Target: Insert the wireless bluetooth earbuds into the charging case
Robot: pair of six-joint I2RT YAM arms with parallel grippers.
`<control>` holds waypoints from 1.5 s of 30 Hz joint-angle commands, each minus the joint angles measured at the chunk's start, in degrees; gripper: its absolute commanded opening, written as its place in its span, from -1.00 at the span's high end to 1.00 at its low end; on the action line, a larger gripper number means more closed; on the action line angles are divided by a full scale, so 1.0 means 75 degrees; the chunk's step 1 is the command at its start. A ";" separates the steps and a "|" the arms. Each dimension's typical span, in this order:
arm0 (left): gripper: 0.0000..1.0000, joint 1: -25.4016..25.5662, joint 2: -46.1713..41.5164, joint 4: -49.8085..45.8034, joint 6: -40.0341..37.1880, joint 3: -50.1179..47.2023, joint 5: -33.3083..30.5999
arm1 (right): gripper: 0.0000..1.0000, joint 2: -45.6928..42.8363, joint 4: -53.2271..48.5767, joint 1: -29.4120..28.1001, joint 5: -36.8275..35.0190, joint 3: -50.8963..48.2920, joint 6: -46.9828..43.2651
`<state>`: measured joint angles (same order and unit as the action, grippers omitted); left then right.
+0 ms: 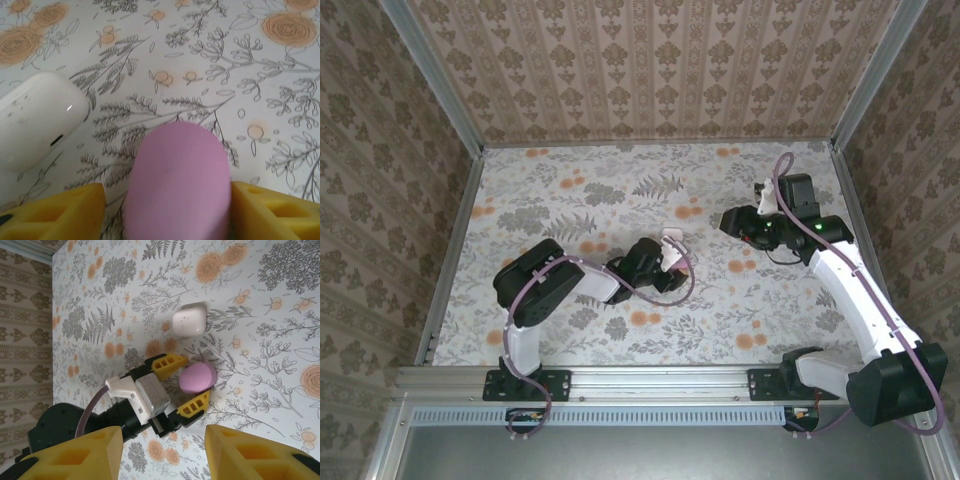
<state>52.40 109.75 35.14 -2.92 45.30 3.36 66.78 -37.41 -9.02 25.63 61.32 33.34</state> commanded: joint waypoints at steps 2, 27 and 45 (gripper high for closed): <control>-0.51 -0.0040 -0.0881 -0.0428 -0.0121 -0.0436 -0.0138 | -0.05 -0.0096 0.0033 0.0277 -0.0633 0.0015 -0.0224; -1.00 -0.5239 -0.6287 -0.3529 -0.0008 -0.1874 -0.2829 | -0.90 0.1677 0.8920 0.0348 -0.4631 -0.4241 -0.4179; -0.99 -0.6545 -0.4421 0.0702 -0.0628 -0.3176 -0.0315 | -1.00 0.2825 1.1807 0.0978 -0.4550 -0.5174 -0.4082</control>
<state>4.45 75.00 32.62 -6.76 21.30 -4.78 87.72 48.84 -2.22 -4.97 20.88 0.16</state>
